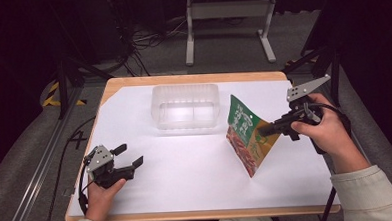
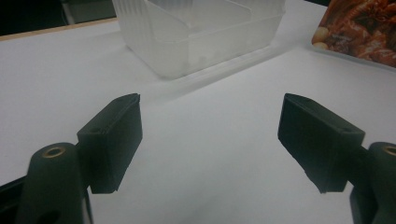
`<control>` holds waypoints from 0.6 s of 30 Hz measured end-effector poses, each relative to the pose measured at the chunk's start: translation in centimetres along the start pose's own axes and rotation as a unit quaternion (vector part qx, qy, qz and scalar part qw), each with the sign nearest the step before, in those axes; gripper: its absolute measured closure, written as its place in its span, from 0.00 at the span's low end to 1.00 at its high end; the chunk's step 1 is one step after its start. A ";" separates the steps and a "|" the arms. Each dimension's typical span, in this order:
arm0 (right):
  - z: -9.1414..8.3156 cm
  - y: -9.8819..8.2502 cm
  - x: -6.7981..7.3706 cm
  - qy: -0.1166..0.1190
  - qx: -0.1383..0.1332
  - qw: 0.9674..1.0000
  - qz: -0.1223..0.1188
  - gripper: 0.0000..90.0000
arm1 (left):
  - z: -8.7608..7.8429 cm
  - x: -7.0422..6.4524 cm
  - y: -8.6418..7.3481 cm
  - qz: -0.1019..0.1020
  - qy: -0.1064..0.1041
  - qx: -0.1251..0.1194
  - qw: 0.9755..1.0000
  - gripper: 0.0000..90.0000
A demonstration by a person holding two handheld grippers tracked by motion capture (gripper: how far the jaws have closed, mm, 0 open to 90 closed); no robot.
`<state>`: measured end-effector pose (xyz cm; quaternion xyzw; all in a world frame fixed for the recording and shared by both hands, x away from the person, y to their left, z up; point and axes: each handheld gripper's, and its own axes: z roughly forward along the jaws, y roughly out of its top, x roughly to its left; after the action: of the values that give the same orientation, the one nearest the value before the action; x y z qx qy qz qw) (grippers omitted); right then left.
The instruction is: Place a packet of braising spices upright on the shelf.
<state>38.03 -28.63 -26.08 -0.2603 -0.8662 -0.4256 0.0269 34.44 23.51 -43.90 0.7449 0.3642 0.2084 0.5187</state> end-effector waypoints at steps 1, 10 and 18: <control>-0.2 0.1 -0.2 -0.006 -0.007 1.000 0.003 1.00 | 0.0 0.0 0.0 0.000 0.000 0.000 1.000 0.25; -1.5 1.1 -1.2 -0.033 -0.039 0.999 -0.003 1.00 | 0.0 0.0 0.0 0.001 0.001 0.000 1.000 0.25; -2.3 2.2 -1.4 -0.059 -0.052 0.997 -0.014 1.00 | -0.1 0.0 0.0 0.001 0.001 -0.001 1.000 0.25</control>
<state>39.91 -29.82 -23.42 -0.2741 -0.8467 -0.4540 -0.0434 34.41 23.56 -43.88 0.7446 0.3641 0.2095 0.5188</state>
